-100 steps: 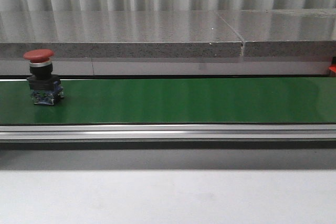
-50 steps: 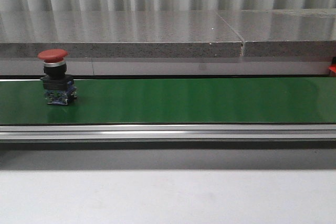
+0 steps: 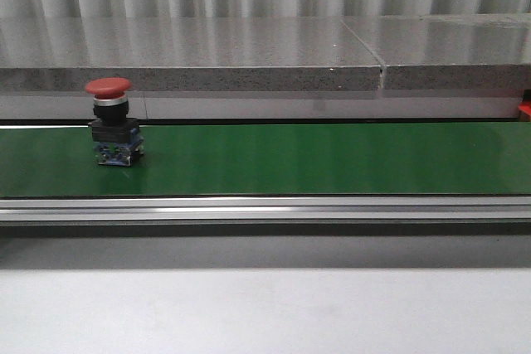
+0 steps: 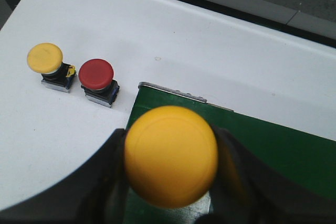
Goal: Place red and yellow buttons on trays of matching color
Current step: 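Carry the yellow button onto the belt and open the left gripper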
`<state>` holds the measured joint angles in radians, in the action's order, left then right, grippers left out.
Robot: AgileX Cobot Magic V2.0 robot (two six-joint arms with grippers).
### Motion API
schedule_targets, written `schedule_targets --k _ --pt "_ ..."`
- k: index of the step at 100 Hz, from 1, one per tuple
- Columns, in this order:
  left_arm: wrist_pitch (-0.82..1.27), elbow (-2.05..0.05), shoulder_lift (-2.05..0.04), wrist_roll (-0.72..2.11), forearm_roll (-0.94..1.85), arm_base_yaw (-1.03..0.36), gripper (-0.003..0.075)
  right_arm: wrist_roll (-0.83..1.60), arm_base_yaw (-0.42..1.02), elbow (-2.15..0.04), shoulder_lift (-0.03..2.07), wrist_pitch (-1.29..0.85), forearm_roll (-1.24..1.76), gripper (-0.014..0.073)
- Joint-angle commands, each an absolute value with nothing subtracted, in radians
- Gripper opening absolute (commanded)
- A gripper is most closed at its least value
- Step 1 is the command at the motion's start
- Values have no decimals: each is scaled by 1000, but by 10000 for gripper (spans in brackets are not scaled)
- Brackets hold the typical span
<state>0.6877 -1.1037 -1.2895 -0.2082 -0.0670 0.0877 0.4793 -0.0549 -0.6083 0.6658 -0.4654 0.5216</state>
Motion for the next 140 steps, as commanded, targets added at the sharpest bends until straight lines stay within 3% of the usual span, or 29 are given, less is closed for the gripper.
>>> schedule_targets --k 1,108,122,140 --pt "641 -1133 -1286 -193 -49 81 -21 486 -55 -633 660 -407 538 -68" --pt "663 -1133 -1518 -153 0 81 -8 486 -55 -633 660 -407 538 -68" --pt "664 -1133 -1518 -101 54 81 122 486 -55 -633 660 -407 538 -68" --pt "670 -1133 -1518 -35 105 81 462 486 -55 -633 660 -407 538 -68"
